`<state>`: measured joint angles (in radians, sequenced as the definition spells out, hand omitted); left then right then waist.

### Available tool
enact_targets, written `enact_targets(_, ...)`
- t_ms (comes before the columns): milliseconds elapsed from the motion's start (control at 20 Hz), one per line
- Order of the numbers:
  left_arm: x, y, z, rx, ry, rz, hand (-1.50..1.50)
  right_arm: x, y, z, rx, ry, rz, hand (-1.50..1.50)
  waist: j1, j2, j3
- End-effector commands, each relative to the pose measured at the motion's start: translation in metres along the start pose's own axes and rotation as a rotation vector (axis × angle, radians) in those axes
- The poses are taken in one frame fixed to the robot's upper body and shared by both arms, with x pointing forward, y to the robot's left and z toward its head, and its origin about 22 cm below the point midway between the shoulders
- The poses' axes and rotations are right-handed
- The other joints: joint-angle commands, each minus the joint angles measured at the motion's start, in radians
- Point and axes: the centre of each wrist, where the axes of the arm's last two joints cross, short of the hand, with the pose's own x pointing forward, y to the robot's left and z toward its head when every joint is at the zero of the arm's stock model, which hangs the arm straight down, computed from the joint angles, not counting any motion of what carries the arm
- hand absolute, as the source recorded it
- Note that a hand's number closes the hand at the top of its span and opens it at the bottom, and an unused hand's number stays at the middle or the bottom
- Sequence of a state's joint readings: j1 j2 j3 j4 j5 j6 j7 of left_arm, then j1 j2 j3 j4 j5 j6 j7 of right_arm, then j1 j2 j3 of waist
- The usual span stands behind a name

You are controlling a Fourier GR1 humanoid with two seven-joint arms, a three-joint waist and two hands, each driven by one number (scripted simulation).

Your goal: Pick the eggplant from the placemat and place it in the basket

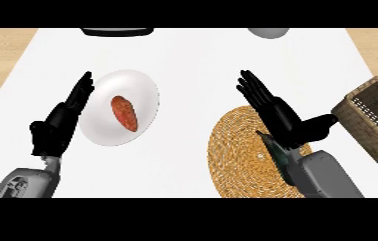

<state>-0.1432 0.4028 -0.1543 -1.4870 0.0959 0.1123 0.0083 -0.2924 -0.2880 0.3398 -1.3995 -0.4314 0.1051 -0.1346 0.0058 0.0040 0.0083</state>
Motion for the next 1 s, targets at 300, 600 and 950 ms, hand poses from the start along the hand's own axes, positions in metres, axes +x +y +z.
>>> enact_targets(300, 0.005, -0.02, 0.017, 0.152, -0.04, 0.272, 0.0, 0.056, -0.054, 0.044, 0.011, 0.144, 0.422, 1.5, -0.007, -0.023, -0.012)
enact_targets(600, 0.017, -0.04, 0.022, 0.157, -0.049, 0.296, 0.0, 0.025, 0.06, 0.04, -0.285, 0.189, 0.418, -1.5, -0.009, -0.018, -0.012)
enact_targets(950, 0.001, -0.045, 0.03, 0.167, -0.022, 0.29, 0.0, 0.071, -0.007, 0.036, -0.586, 0.455, 0.913, -1.5, -0.025, -0.021, -0.021)
